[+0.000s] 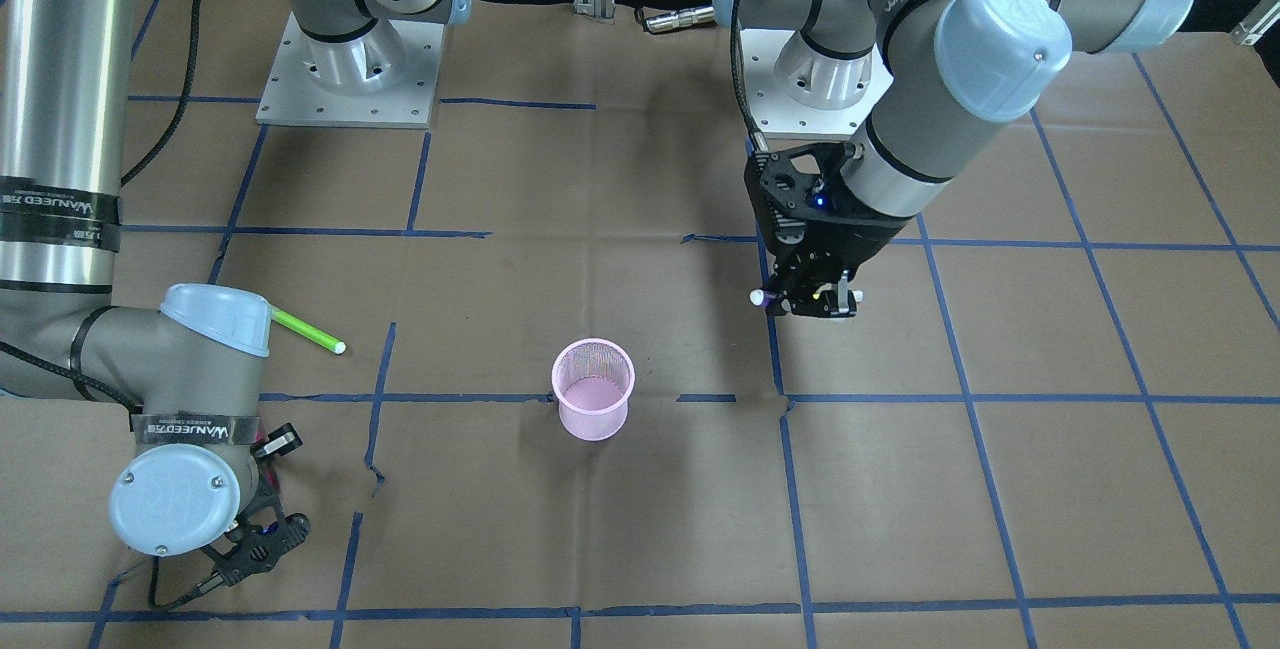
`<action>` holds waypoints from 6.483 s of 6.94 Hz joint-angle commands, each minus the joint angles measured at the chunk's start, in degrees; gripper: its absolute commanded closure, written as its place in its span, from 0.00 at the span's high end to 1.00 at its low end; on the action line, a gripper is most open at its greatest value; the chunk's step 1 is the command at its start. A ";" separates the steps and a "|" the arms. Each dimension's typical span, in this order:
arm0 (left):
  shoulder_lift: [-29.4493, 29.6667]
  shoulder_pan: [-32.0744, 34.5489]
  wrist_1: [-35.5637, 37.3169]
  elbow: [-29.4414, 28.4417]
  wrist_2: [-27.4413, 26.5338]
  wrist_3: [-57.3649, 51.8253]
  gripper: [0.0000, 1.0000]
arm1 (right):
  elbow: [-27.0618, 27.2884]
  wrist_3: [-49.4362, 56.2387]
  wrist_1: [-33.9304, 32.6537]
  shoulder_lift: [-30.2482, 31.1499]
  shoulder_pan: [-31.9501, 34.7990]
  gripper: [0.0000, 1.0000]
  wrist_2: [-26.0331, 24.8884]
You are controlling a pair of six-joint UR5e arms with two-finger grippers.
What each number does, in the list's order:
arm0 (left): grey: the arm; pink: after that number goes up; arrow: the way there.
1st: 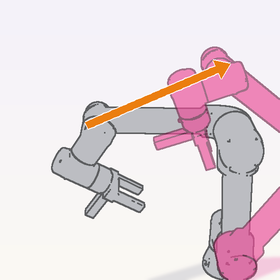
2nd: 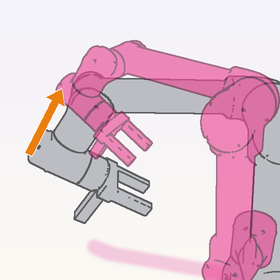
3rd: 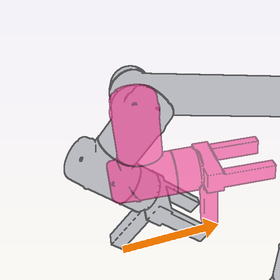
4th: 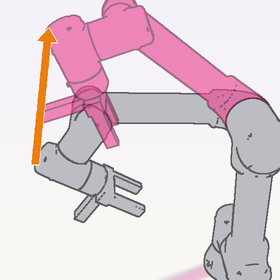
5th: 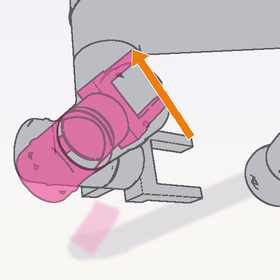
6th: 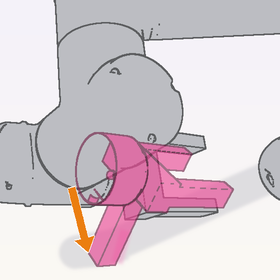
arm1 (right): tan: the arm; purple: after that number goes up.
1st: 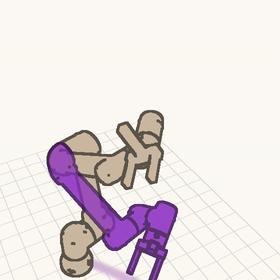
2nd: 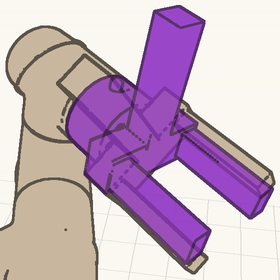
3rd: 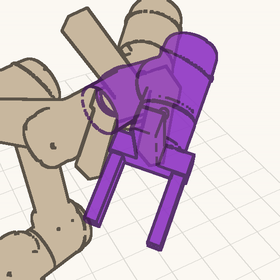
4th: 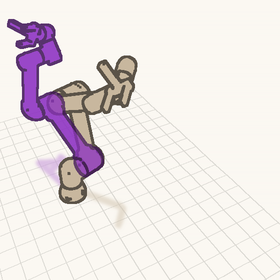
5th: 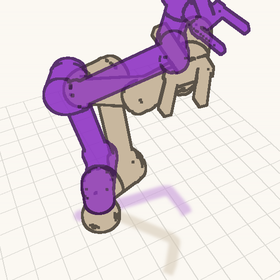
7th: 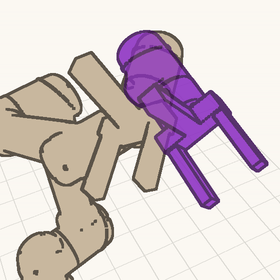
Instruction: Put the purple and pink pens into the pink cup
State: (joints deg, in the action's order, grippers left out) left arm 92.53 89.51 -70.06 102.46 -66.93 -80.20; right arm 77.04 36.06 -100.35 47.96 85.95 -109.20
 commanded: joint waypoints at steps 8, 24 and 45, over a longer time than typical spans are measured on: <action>7.90 6.53 19.35 1.46 14.98 12.50 0.00 | -1.01 2.07 0.15 1.25 0.19 0.02 0.31; 16.75 9.01 26.45 -0.31 11.47 21.57 0.95 | 7.77 51.57 3.32 35.17 5.19 0.01 15.33; -0.14 -1.18 -25.38 -20.03 -22.63 81.34 0.98 | 38.44 10.52 -64.71 22.97 13.46 0.02 58.67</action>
State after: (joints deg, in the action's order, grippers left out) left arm 93.43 89.81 -95.01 81.56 -89.60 2.21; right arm 115.24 46.80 -164.43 72.11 99.35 -50.04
